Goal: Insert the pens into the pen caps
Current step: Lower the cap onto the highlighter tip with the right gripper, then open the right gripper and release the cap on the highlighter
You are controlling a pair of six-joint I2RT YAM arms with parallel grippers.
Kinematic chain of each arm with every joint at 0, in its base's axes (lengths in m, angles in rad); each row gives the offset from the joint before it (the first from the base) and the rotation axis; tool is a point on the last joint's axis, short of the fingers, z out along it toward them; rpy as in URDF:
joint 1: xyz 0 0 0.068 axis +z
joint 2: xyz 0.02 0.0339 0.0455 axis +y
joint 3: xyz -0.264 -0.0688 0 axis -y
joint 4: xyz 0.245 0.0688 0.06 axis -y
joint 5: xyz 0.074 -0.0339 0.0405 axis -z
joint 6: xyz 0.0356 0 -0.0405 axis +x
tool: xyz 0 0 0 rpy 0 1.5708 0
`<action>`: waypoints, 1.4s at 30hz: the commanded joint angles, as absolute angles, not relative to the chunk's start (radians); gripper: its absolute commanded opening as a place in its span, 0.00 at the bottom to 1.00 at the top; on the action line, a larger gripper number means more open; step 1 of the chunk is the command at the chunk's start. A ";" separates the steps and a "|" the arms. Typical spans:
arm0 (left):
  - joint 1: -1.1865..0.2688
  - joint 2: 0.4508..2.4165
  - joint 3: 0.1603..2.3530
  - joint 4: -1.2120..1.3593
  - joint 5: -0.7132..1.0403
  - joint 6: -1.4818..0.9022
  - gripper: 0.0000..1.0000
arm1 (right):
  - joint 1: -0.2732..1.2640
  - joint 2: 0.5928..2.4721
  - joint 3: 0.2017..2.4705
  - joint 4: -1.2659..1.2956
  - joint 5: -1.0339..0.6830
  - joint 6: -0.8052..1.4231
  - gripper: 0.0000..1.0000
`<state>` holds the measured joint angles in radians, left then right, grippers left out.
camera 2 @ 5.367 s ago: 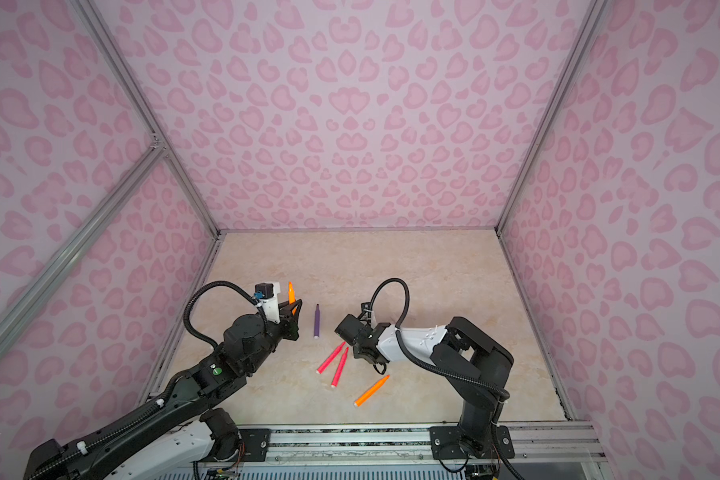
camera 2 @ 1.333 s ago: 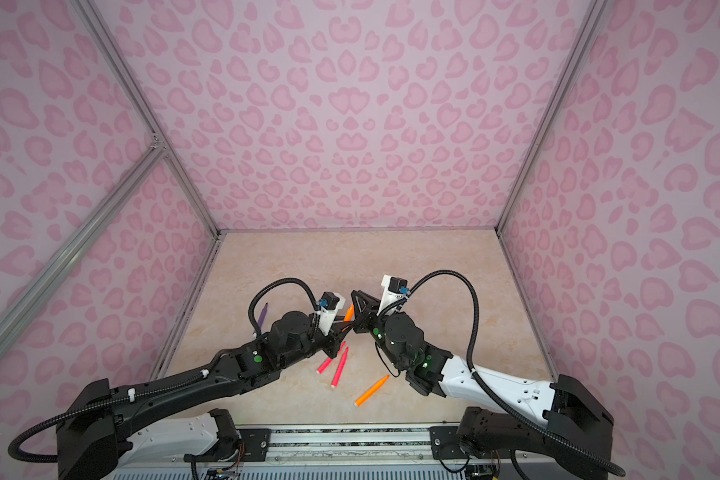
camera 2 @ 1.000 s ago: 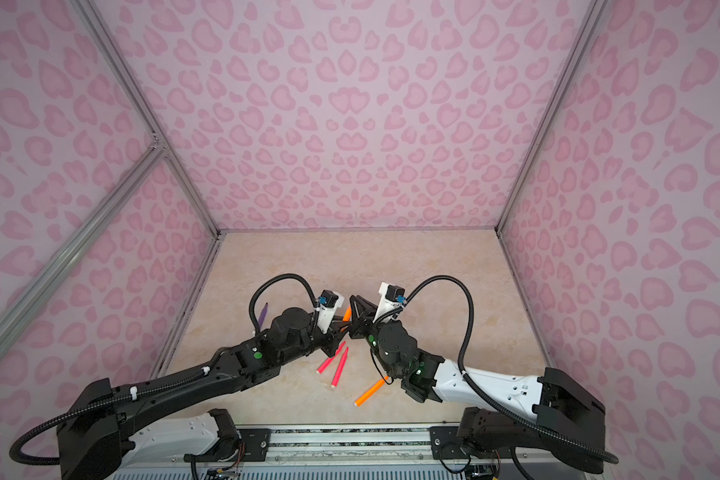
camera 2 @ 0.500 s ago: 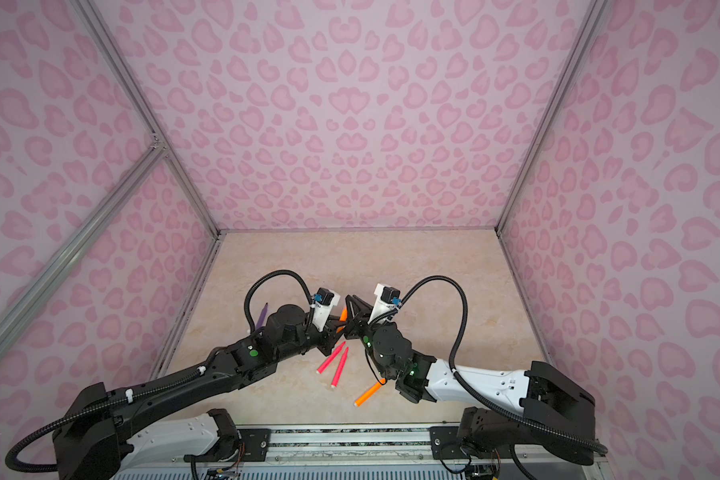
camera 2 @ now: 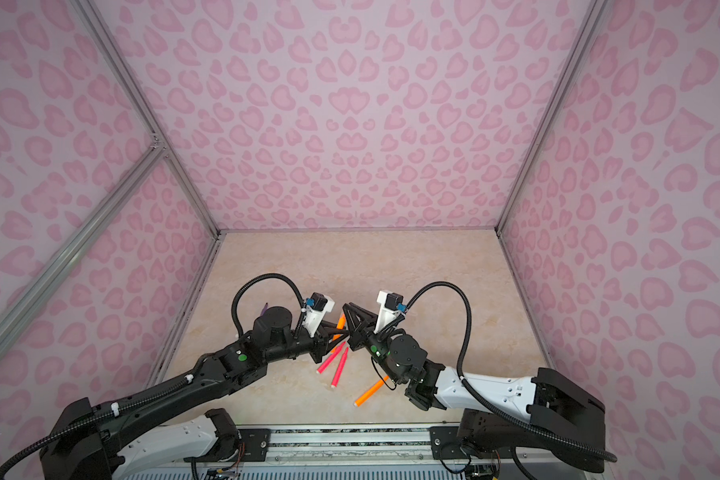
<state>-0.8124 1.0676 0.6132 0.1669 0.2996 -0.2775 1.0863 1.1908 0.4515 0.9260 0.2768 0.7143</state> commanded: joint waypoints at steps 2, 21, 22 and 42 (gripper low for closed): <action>-0.787 1.052 0.604 0.330 0.214 -0.356 0.04 | 1.088 1.188 0.390 1.018 0.098 0.704 0.00; -0.775 1.025 0.574 0.394 0.327 -0.361 0.04 | 0.977 1.232 0.247 1.325 -0.195 0.704 0.00; -0.774 1.024 0.574 0.397 0.331 -0.362 0.04 | 0.976 1.219 0.239 1.315 -0.196 0.695 0.00; -0.774 1.055 0.600 0.364 0.328 -0.336 0.04 | 1.022 0.949 0.376 0.694 0.125 0.558 0.64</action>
<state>-0.7734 1.0477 0.5804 0.3447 0.3325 -0.3561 1.0325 0.9951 0.3367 0.9173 -0.0231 0.5663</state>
